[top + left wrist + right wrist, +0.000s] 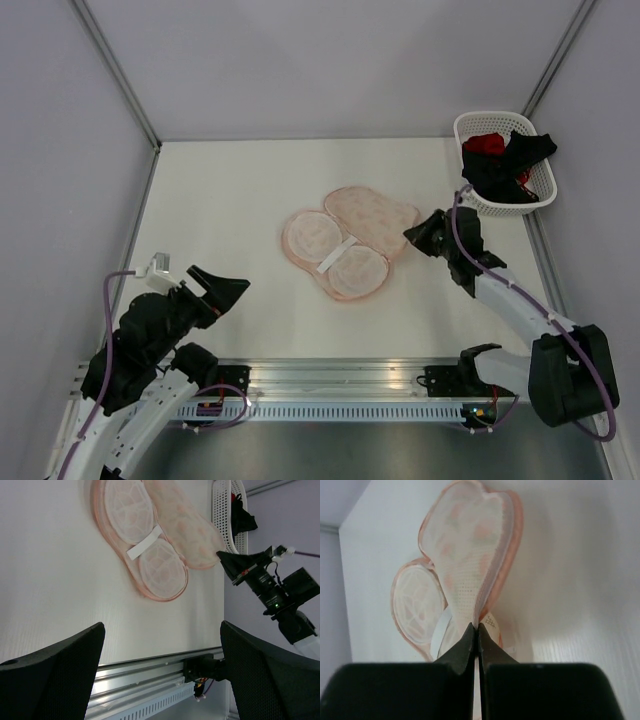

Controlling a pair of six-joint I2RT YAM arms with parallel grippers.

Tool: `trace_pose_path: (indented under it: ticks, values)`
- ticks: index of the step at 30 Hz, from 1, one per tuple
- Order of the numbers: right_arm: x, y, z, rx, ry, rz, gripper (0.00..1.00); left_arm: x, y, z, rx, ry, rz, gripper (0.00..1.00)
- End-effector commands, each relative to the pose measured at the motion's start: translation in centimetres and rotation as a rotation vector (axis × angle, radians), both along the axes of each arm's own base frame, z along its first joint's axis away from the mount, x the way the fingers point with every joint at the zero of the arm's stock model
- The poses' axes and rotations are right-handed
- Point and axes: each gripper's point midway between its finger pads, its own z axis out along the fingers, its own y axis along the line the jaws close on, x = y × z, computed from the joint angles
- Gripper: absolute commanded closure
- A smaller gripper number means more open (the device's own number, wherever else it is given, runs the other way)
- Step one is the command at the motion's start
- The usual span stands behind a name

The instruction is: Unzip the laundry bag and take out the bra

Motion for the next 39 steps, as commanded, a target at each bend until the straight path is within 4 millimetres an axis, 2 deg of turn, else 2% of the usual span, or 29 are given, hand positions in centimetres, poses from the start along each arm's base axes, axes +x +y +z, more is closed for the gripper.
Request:
trace_pose_path:
  ticks: [1,2,4,5,6,7,8,9,10,11,13,14,16,19,22,29,30,31,33,34,35,36,37,38,39]
  values:
    - [1.6,6.0,6.2,-0.215,-0.178,0.400,0.99,-0.2,0.4,1.3,-0.039,-0.023,0.026,0.00]
    - [0.9,6.7,4.2,-0.281,-0.095,0.457,1.00,-0.2,0.4,1.4,-0.044,-0.025,0.027,0.00]
    - [0.5,8.4,3.7,-0.438,-0.105,0.570,0.99,-0.3,0.5,1.3,-0.046,-0.026,0.029,0.00]
    - [-0.6,11.0,3.3,-0.512,-0.094,0.649,1.00,-0.3,0.5,1.3,-0.048,-0.025,0.032,0.00]
    - [-1.3,12.2,2.8,-0.562,-0.092,0.705,1.00,-0.4,0.6,1.4,-0.052,-0.030,0.032,0.00]
    - [-2.6,14.5,3.0,-0.647,-0.127,0.791,1.00,-0.4,0.7,1.3,-0.048,-0.029,0.036,0.01]
    - [-3.9,15.1,0.5,-0.721,-0.061,0.861,0.99,-0.5,0.8,1.3,-0.050,-0.028,0.040,0.00]
    - [-5.0,15.9,-0.6,-0.771,-0.042,0.916,1.00,-0.7,1.0,1.5,-0.051,-0.036,0.044,0.00]
    - [-7.1,17.8,-1.3,-0.828,-0.056,1.007,1.00,-0.7,1.2,1.4,-0.045,-0.031,0.051,0.00]
    - [-8.4,17.3,-3.9,-0.914,0.018,1.052,0.99,-0.8,1.3,1.4,-0.043,-0.031,0.057,0.01]
    - [-11.6,18.4,-6.2,-0.994,0.044,1.156,1.00,-1.1,1.8,1.5,-0.036,-0.035,0.069,0.00]
    - [-12.6,18.1,-8.0,-1.042,0.094,1.182,1.00,-1.1,1.9,1.6,-0.037,-0.038,0.073,0.00]
    - [-14.5,18.2,-9.5,-1.100,0.104,1.217,1.00,-1.3,2.3,1.8,-0.034,-0.046,0.084,0.00]
    - [-15.7,18.2,-11.1,-1.148,0.124,1.228,1.00,-1.4,2.5,1.9,-0.039,-0.051,0.091,0.00]
    - [-16.1,18.7,-11.1,-1.154,0.104,1.225,0.99,-1.5,2.5,1.8,-0.044,-0.046,0.092,0.00]
    - [-15.9,20.3,-9.6,-1.105,0.040,1.209,0.99,-1.8,2.9,1.9,-0.040,-0.052,0.104,0.00]
    - [-16.0,20.6,-9.3,-1.090,0.031,1.211,0.93,-1.9,3.0,1.8,-0.039,-0.047,0.105,0.00]
    - [-16.4,21.2,-8.6,-1.046,0.016,1.229,0.66,-1.9,3.0,1.8,-0.039,-0.049,0.106,0.01]
    - [-17.0,21.8,-7.8,-0.983,-0.003,1.258,0.53,-1.9,3.0,1.8,-0.039,-0.046,0.108,0.00]
    - [-17.5,22.7,-6.3,-0.917,-0.045,1.272,0.46,-1.9,3.0,1.8,-0.039,-0.046,0.107,0.01]
    - [-18.6,23.4,-5.4,-0.841,-0.059,1.319,0.33,-1.9,3.0,1.8,-0.039,-0.046,0.108,0.00]
    - [-19.2,23.6,-4.7,-0.793,-0.073,1.338,0.29,-1.9,3.0,1.7,-0.039,-0.044,0.109,0.00]
    - [-19.6,24.1,-2.4,-0.729,-0.132,1.340,0.23,-1.9,3.0,1.7,-0.038,-0.043,0.110,0.00]
    - [-20.0,24.3,-1.4,-0.688,-0.147,1.343,0.14,-1.9,3.1,1.6,-0.035,-0.040,0.111,0.00]
    - [-20.5,24.2,-0.7,-0.660,-0.159,1.353,0.13,-1.8,3.1,1.5,-0.032,-0.036,0.114,0.00]
